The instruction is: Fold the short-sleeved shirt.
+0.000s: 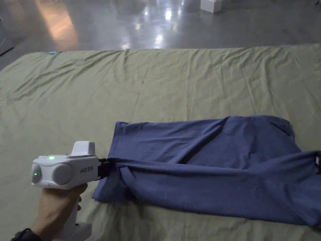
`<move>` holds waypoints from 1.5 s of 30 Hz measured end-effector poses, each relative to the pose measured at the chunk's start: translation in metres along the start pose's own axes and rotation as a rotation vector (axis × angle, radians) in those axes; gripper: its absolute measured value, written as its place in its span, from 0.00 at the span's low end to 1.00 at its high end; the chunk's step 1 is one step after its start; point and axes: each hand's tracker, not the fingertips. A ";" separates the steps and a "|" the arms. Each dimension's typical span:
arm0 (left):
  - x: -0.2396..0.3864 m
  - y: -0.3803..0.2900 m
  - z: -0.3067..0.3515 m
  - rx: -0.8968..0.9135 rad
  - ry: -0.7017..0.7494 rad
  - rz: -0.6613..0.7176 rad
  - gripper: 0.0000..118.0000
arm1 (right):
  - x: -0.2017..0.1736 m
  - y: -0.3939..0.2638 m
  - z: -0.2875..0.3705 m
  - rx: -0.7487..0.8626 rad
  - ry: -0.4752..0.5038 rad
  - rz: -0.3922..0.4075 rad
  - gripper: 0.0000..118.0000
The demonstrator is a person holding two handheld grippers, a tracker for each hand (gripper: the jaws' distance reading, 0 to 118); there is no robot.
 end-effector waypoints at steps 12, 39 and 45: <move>0.012 -0.035 0.141 0.399 -0.045 -0.150 0.74 | 0.013 -0.031 0.090 0.174 0.013 -0.020 0.64; 0.100 -0.145 0.350 0.674 -0.004 -0.034 0.00 | -0.101 -0.135 0.312 0.519 0.050 0.001 0.00; 0.076 -0.133 0.310 0.579 -0.010 -0.034 0.00 | -0.095 -0.139 0.307 0.507 0.070 0.000 0.00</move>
